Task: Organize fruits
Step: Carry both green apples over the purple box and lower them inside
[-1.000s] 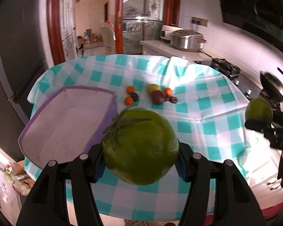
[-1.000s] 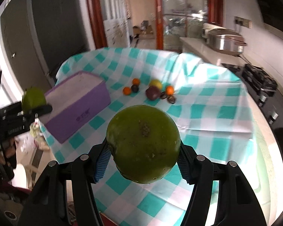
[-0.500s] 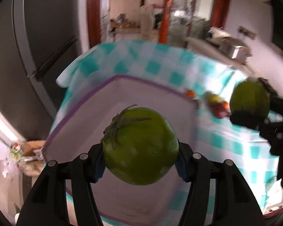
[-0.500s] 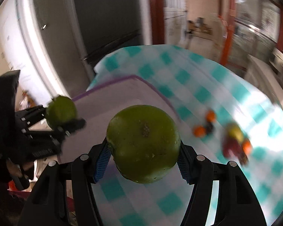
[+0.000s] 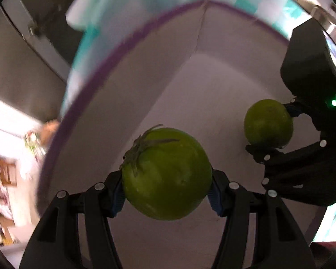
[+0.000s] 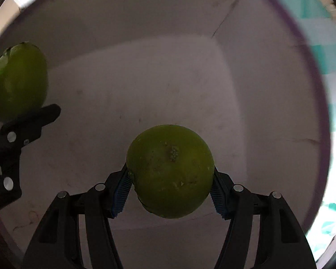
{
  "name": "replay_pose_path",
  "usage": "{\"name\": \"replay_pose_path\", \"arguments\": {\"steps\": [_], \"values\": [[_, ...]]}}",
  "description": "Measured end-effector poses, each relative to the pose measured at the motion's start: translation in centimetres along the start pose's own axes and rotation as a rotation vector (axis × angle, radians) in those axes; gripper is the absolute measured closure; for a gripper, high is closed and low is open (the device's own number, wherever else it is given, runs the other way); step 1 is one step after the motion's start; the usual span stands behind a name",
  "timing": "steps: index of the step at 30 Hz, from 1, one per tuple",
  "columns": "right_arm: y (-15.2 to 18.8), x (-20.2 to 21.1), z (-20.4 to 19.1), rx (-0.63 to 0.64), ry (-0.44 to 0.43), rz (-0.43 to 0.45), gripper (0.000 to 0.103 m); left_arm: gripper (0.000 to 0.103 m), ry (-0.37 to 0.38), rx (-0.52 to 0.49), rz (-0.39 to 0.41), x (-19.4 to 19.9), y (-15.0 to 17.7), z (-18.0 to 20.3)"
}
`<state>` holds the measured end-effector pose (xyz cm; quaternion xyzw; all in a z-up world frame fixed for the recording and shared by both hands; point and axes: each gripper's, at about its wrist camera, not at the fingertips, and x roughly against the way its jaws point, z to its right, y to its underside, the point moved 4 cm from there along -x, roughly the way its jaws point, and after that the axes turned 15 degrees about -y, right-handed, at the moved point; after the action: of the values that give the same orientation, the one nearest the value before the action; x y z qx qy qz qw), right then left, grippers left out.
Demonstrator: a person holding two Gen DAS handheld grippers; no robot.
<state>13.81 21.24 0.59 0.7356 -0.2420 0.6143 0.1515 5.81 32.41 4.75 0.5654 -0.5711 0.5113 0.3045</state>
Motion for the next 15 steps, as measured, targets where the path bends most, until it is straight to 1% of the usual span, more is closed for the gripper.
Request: {"name": "replay_pose_path", "arguments": {"steps": [2, 5, 8, 10, 12, 13, 15], "values": [[-0.5, -0.7, 0.1, -0.004, -0.009, -0.064, 0.041, 0.043, 0.010, 0.010, -0.079, -0.9, 0.2, -0.5], [-0.4, -1.4, 0.4, -0.022, -0.018, -0.128, 0.041, 0.043, 0.003, 0.027, -0.152, -1.7, 0.8, -1.1], [-0.8, -1.0, 0.6, -0.042, -0.036, -0.121, 0.040, 0.043, 0.002, 0.031, -0.200, -2.0, 1.3, -1.6], [-1.3, -0.7, 0.4, -0.045, -0.033, -0.114, 0.040, 0.043, -0.009, 0.016, -0.206, -1.9, 1.5, -1.7], [-1.1, -0.4, -0.5, -0.040, -0.040, -0.095, 0.040, 0.043, -0.025, 0.011, -0.207, -1.7, 1.6, -2.0], [-1.3, -0.1, -0.7, -0.041, -0.050, -0.078, 0.039, 0.043, -0.043, 0.015, -0.210, -1.6, 1.8, -2.6], [-1.5, 0.5, -1.3, -0.051, -0.090, -0.046, 0.032, 0.043, -0.058, 0.024, -0.214, -1.6, 2.0, -3.3]]}}
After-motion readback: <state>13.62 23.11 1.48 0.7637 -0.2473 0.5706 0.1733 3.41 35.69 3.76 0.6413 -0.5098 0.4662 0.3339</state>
